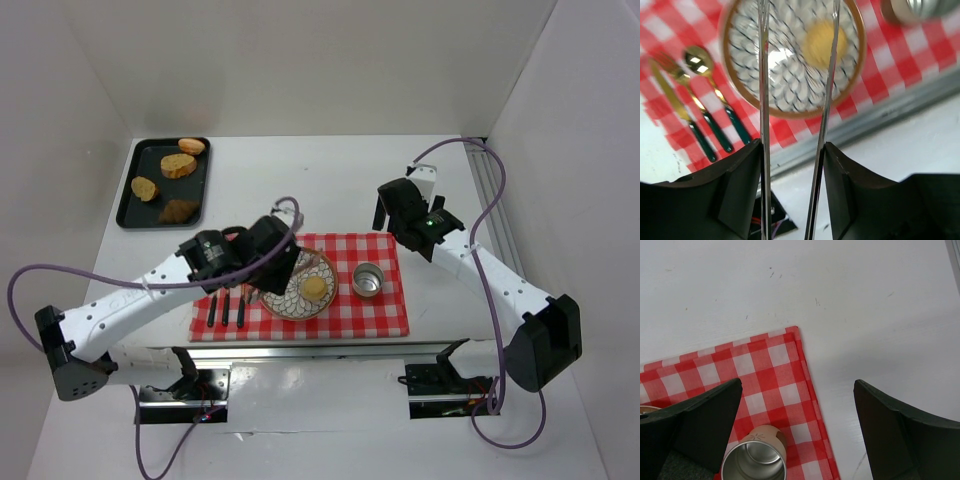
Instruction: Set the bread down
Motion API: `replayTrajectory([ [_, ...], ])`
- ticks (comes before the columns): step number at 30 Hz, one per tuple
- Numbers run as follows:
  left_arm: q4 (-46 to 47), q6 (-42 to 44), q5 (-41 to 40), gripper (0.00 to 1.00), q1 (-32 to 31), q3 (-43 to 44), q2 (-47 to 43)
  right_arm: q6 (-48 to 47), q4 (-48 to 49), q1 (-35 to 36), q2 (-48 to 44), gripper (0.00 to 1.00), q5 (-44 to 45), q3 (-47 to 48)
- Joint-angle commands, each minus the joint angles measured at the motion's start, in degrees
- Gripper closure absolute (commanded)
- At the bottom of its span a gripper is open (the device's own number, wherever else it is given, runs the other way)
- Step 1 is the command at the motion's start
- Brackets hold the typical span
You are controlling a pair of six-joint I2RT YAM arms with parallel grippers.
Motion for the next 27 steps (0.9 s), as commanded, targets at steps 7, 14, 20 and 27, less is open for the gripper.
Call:
replayTrajectory([
  [7, 2.54, -1.12, -0.65, 0.38, 32.37, 4.07, -0.59, -0.05, 1.31, 0.43, -1.81, 0.0, -1.29, 2.5],
  [14, 14.99, 0.28, 4.71, 0.39, 52.26, 5.99, 5.91, -1.11, 2.98, 0.43, -2.34, 0.0, -1.83, 1.44],
  [20, 17.48, -0.24, 1.46, 0.39, 56.65, 16.09, 21.18, -1.11, 3.52, 0.43, -1.2, 0.0, -3.4, 0.91],
  [27, 18.19, -1.39, 4.88, 0.39, 59.56, 33.82, 35.69, -1.11, 5.27, 0.43, 3.19, 0.0, -4.02, 2.14],
])
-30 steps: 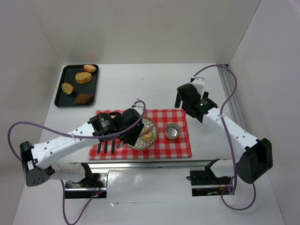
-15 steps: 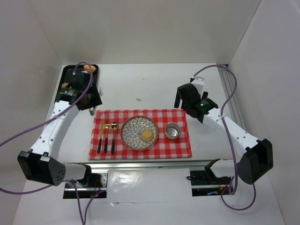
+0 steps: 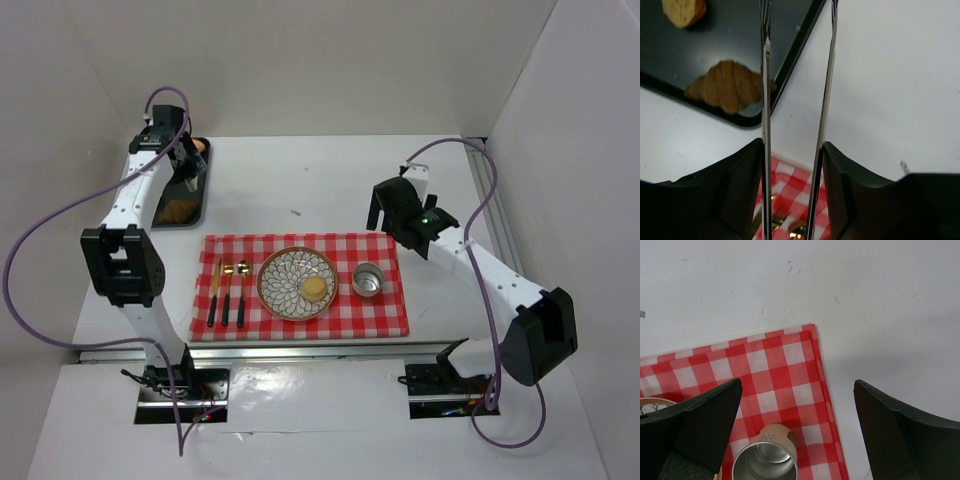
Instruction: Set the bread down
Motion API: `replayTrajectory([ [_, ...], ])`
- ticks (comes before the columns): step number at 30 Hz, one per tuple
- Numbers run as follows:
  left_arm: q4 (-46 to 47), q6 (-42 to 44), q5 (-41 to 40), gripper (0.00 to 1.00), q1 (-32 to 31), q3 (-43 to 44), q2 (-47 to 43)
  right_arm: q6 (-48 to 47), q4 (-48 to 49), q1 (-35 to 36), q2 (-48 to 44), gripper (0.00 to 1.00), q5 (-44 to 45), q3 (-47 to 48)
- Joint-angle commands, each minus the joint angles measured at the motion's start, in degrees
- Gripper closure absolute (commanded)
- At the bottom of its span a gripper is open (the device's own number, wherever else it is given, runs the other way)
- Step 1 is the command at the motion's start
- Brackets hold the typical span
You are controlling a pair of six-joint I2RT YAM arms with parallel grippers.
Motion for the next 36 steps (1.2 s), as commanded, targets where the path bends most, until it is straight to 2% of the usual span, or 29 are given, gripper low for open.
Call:
replayTrajectory([
  [1, 2.06, -1.15, 1.81, 0.39, 1.05, 9.24, 4.81, -0.23, 2.76, 0.43, 2.93, 0.0, -0.11, 2.17],
  [6, 1.53, -1.15, 1.81, 0.41, 1.58, 19.87, 14.21, -0.23, 2.76, 0.43, 5.66, 0.0, -0.81, 4.19],
  [11, 1.53, -1.15, 2.69, 0.41, 2.81, 25.6, 21.77, -0.23, 2.06, 0.43, 6.28, 0.0, 0.59, 4.19],
  [24, 1.62, -1.67, 1.11, 0.43, 2.81, 32.19, 28.81, -0.23, 1.44, 0.43, 6.28, 0.0, 0.59, 3.66],
  [36, 2.14, -1.67, 1.27, 0.44, 2.81, 34.13, 31.28, -0.23, 0.83, 0.43, 7.94, 0.0, 0.59, 4.18],
])
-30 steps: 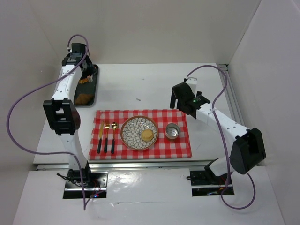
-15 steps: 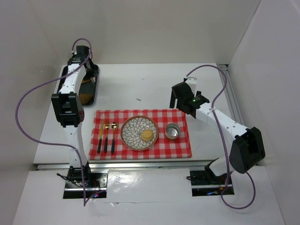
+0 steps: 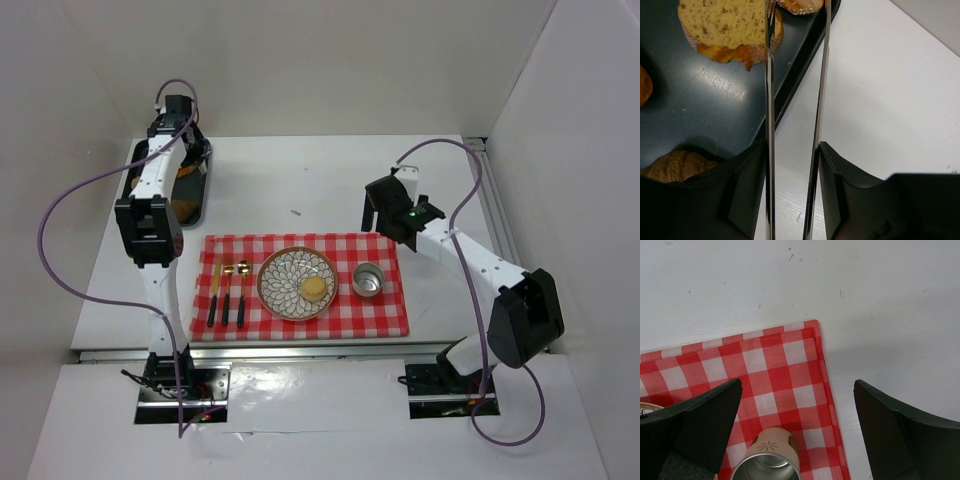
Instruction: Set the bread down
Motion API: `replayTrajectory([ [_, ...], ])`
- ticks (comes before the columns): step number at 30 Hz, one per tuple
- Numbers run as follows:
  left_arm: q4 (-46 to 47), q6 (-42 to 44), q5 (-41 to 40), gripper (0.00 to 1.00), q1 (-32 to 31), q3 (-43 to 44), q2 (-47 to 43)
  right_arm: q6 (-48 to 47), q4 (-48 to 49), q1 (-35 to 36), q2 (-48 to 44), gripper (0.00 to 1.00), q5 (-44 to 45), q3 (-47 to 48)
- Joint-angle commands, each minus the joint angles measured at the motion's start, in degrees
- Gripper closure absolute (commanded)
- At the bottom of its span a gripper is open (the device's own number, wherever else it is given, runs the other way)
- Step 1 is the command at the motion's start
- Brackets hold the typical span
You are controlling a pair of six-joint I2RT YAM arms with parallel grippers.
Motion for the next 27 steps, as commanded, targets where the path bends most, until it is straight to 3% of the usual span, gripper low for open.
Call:
replayTrajectory([
  [1, 1.59, -0.41, -0.32, 0.44, 0.34, 3.29, 1.93, -0.21, 0.61, 0.43, 1.13, 0.0, 1.33, 2.59],
  [13, 3.87, 0.12, -0.93, 0.79, -0.19, -3.73, -5.36, -0.21, 1.14, 0.43, 1.65, 0.0, 0.81, 3.12],
  [15, 4.49, 0.12, -1.46, 0.86, -0.19, -6.54, -8.52, -0.21, 1.14, 0.43, 1.65, 0.0, 0.29, 3.12],
  [16, 4.5, 0.12, -2.07, 0.94, -0.19, -7.33, -9.75, -0.21, 1.14, 0.43, 1.65, 0.0, 0.28, 3.12],
  [27, 6.08, 1.18, -3.31, 0.95, -1.32, -23.42, -31.02, -0.21, 1.22, 0.43, 0.34, 0.0, -0.59, 2.59],
])
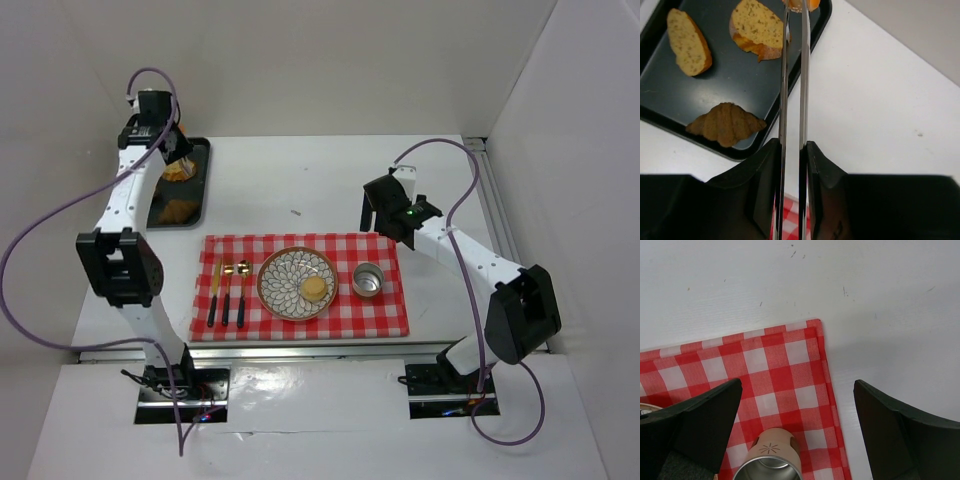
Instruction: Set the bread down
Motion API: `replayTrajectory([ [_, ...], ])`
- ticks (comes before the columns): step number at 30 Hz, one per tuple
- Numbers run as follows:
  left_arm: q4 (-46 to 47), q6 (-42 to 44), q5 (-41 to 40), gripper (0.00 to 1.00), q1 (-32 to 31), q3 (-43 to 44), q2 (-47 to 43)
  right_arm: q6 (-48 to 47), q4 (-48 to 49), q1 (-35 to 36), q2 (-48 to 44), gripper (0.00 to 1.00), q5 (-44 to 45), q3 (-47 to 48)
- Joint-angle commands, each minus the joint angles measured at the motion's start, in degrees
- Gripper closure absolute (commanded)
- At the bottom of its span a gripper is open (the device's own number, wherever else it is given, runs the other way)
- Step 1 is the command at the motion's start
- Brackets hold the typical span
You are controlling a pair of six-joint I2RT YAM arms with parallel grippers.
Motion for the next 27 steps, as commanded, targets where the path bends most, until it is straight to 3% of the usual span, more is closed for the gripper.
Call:
replayTrajectory([
  [1, 1.71, 1.0, -0.9, 0.96, -1.37, -3.25, -7.42, -0.19, 1.83, 0.43, -1.93, 0.0, -0.21, 1.96],
  [6, -0.66, 1.62, 1.82, 0.96, -5.24, -17.3, -23.05, -1.24, 2.89, 0.43, -2.47, 0.0, 0.41, 0.82],
  [16, -9.98, 6.28, 13.6, 0.96, -29.38, -39.02, -50.91, -1.77, 1.75, 0.43, -3.95, 0.0, 3.75, 1.87],
  [27, -17.99, 5.22, 19.49, 0.96, -39.86, -44.03, -56.83, 0.43, -0.18, 0.43, -7.48, 0.0, 3.75, 0.82],
])
